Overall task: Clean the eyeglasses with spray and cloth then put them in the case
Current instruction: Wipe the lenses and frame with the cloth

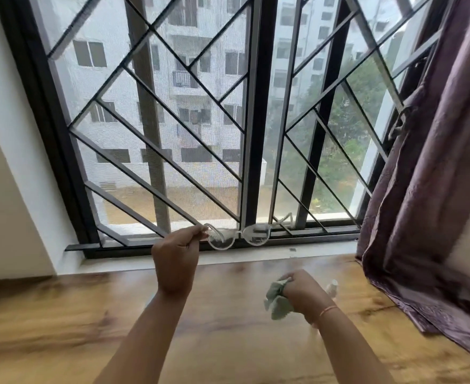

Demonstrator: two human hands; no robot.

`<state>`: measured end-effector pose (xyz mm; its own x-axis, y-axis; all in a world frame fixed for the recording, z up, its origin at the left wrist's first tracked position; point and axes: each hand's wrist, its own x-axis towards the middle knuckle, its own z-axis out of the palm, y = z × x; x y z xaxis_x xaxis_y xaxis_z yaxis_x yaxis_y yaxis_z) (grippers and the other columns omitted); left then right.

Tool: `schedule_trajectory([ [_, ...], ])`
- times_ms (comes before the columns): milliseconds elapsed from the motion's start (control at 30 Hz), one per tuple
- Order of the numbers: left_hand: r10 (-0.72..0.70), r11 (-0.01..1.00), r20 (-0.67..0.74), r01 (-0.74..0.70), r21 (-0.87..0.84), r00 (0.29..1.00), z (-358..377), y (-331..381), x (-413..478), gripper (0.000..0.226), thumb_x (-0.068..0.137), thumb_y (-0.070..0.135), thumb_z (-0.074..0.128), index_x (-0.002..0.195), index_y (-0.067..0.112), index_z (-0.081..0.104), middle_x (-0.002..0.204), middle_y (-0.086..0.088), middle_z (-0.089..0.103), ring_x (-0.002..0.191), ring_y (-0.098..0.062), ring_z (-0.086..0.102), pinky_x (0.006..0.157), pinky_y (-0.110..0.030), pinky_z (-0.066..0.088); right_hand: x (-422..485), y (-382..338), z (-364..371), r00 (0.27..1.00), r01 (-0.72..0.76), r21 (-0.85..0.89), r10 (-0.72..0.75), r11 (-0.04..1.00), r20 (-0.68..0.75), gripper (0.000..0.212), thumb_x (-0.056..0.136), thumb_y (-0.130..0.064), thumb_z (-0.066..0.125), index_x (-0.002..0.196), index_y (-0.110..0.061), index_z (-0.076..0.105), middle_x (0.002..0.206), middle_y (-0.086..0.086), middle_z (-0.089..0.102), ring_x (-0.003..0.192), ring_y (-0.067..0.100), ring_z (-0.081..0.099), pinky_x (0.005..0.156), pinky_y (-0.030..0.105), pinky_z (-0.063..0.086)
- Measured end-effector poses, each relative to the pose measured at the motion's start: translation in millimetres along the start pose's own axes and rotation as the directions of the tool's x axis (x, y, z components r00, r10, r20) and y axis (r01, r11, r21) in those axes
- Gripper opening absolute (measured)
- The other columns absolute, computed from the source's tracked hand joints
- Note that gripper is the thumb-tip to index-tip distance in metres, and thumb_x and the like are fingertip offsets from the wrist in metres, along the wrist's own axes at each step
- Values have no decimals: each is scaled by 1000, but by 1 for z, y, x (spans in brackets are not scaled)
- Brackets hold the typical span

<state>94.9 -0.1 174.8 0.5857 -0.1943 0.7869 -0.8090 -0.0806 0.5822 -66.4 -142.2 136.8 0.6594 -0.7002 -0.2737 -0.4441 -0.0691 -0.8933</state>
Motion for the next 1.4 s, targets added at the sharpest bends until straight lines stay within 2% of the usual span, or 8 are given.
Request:
schedule_trajectory([
  [200, -41, 999, -45, 40, -22, 998, 5, 0, -1, 17, 62, -7, 72, 75, 4, 75, 67, -8, 72, 80, -8, 59, 67, 6, 34, -21, -9, -6, 967, -151, 682, -37, 715, 252, 5, 76, 18, 54, 81, 17, 55, 96, 32, 59, 83, 36, 64, 64, 32, 58],
  [333, -42, 999, -51, 41, -23, 998, 6, -2, -3, 10, 65, 3, 69, 73, 6, 75, 64, -6, 71, 73, -10, 58, 64, 3, 33, -35, -26, -9, 845, -351, 880, -296, 320, 444, 74, 60, 4, 80, 115, 31, 39, 124, 45, 42, 113, 53, 49, 84, 53, 51],
  [467, -9, 1000, -40, 8, -21, 999, 9, 0, -5, 11, 69, 11, 65, 74, 8, 75, 64, -4, 71, 70, -9, 57, 64, 1, 34, -51, -60, 10, 940, -57, 918, -289, 393, 182, 23, 71, 7, 59, 92, 16, 65, 101, 31, 65, 92, 36, 66, 78, 36, 57],
  [567, 24, 999, -20, -25, -44, 1000, 11, 6, -8, 10, 68, 4, 68, 74, 7, 75, 68, -3, 72, 73, -7, 59, 68, -2, 37, -53, -77, 36, 859, 490, 642, -453, 590, -239, 23, 72, 18, 58, 83, 4, 72, 87, 15, 73, 84, 21, 69, 73, 24, 55],
  [633, 35, 996, -18, -36, -77, 999, 13, 8, -11, 12, 73, 12, 65, 75, 6, 75, 71, -4, 73, 74, -7, 61, 68, -9, 42, -43, -79, 49, 615, 760, 138, -636, 635, -466, 31, 70, 18, 61, 86, -5, 74, 86, 3, 73, 85, 10, 68, 78, 22, 53],
  [700, 35, 994, -32, -38, -101, 999, 13, 11, -11, 16, 75, 16, 63, 76, 4, 74, 72, -5, 72, 74, -9, 61, 67, -14, 45, -27, -75, 55, 362, 793, -306, -812, 526, -457, 30, 69, 13, 66, 87, -10, 75, 85, 1, 73, 84, 10, 67, 79, 25, 53],
  [767, 41, 995, -46, -44, -88, 998, 12, 13, -10, 8, 73, 6, 68, 77, 3, 74, 71, -7, 72, 75, -9, 60, 69, -7, 42, -17, -72, 57, 248, 748, -523, -903, 409, -351, 22, 74, 5, 64, 85, -11, 75, 82, 4, 73, 80, 20, 64, 75, 26, 50],
  [1400, 140, 984, -83, -148, -95, 987, 3, 20, 3, 11, 69, -2, 68, 77, 2, 74, 75, -7, 73, 79, -9, 63, 74, -10, 46, -19, -90, 41, 236, 638, -692, -941, 338, -242, 17, 70, 4, 72, 86, -4, 72, 80, 9, 67, 77, 23, 58, 70, 28, 51],
])
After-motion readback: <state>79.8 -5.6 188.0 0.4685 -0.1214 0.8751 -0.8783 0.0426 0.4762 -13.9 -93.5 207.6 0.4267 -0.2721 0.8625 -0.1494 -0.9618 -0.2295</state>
